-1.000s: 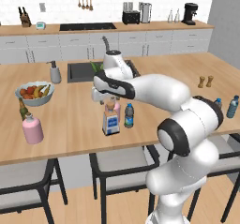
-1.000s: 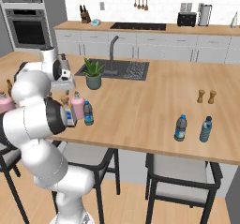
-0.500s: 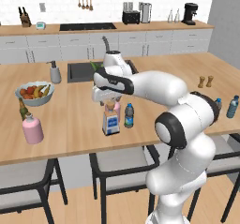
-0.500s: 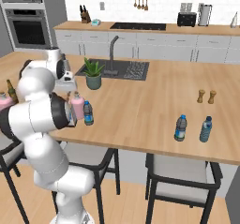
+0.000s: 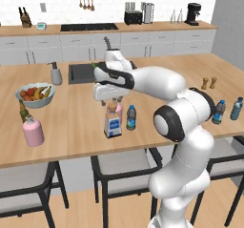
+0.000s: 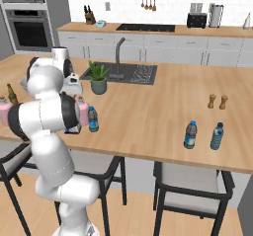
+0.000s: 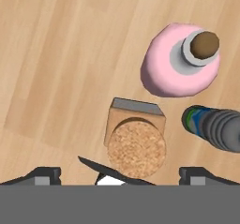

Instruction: Move the plastic bottles in the middle to the plastics group, and the glass bottles in the middle to the glass group.

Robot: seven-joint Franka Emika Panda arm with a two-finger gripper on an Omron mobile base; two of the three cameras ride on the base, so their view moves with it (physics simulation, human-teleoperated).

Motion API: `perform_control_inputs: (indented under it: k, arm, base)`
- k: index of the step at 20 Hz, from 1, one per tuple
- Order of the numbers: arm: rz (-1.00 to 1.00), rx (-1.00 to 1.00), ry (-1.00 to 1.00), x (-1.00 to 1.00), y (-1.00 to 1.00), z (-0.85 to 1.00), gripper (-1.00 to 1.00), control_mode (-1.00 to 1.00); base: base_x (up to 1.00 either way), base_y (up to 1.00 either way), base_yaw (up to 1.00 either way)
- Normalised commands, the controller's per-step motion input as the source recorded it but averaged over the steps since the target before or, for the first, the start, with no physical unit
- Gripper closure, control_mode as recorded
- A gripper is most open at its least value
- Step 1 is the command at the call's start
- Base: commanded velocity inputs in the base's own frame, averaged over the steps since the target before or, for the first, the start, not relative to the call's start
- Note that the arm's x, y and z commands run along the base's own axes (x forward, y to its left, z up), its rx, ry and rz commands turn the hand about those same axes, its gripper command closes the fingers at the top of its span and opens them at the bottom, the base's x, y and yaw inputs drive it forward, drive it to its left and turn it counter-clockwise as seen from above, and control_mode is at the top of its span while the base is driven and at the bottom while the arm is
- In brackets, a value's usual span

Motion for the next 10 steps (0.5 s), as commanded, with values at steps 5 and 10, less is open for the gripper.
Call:
perform_control_inputs:
  k: [5, 10]
  arm:
    - [0.01, -0.02, 0.0, 0.07, 0.0, -0.26, -1.0, -1.0]
    - [0.02, 0.0, 0.01, 0.2, 0.0, -0.09, -1.0, -1.0]
  base:
    - [0.0, 0.0, 0.0]
    - [0.0, 0.0, 0.0]
